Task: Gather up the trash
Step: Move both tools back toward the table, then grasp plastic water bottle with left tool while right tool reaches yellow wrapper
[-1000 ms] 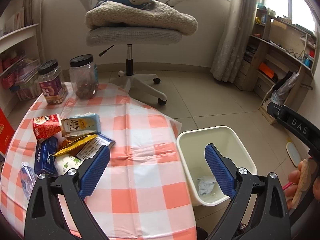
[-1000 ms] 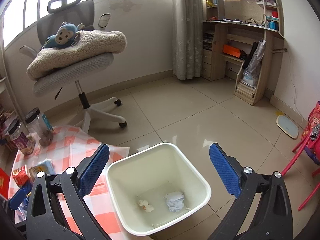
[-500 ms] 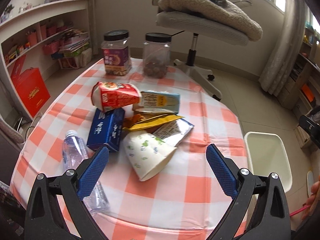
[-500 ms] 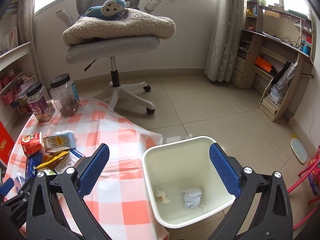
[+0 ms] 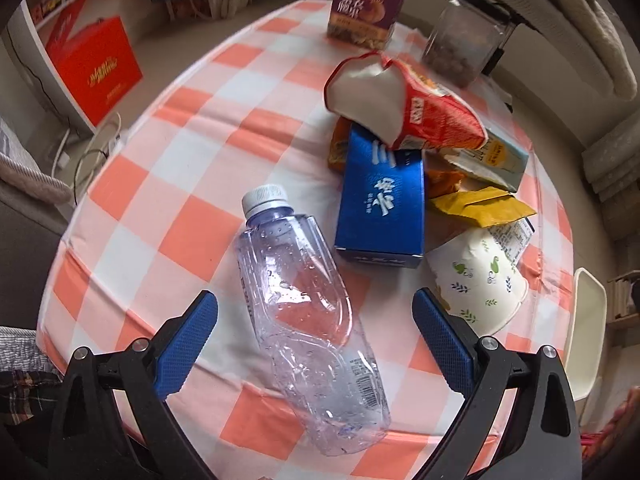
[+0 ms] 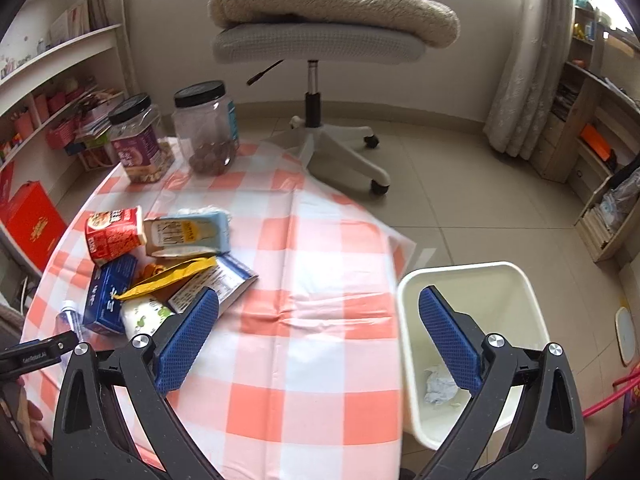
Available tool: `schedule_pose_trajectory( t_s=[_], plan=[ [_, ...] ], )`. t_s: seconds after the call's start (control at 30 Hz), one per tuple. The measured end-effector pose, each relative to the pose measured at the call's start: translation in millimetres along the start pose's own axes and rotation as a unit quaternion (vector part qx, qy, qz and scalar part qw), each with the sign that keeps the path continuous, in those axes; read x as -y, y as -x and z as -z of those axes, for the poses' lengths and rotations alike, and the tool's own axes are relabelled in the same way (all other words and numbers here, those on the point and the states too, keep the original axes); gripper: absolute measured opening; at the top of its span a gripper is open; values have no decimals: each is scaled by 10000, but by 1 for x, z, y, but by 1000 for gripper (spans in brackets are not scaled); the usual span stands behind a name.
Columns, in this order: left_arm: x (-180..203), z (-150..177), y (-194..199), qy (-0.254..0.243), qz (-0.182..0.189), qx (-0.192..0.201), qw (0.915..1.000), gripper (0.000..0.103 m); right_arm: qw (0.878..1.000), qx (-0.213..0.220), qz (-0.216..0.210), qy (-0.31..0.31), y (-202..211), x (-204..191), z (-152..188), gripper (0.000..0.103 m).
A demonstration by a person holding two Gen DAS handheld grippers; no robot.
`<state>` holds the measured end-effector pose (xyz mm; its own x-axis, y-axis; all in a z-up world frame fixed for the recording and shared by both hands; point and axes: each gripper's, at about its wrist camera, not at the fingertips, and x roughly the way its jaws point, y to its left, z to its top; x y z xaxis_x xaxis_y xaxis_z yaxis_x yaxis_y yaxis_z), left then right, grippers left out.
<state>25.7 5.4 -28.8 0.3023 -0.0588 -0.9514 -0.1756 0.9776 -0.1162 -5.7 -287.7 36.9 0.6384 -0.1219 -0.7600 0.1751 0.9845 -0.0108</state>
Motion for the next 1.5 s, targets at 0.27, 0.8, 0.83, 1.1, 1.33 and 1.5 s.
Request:
schedule_pose_trajectory(
  t_s=[0.27, 0.8, 0.83, 1.1, 1.33, 1.5],
  plan=[
    [-23, 0, -42, 300, 737, -889, 9929, 93, 9867, -1144, -1096, -364, -62, -43, 2, 96],
    [-33, -11, -12, -101, 1160, -355, 9926, 58, 9070, -2270, -2764, -2223, -139, -82, -3, 70],
    [-34, -11, -11, -128, 1144, -340, 9928, 58, 9024, -2302, -2830, -2294, -144, -84, -4, 67],
    [-46, -16, -8, -101, 1089, -125, 9939, 58, 9095, -2338, -2634, -2207, -159, -91, -2, 21],
    [-47, -26, 11, 6, 1099, 424, 9930, 58, 9511, -1746, -2221, -1253, -129, -103, -15, 16],
    [-41, -33, 32, -60, 1076, 984, 9893, 58, 9712, -1166, -1959, -686, -102, -108, -26, 14]
  ],
)
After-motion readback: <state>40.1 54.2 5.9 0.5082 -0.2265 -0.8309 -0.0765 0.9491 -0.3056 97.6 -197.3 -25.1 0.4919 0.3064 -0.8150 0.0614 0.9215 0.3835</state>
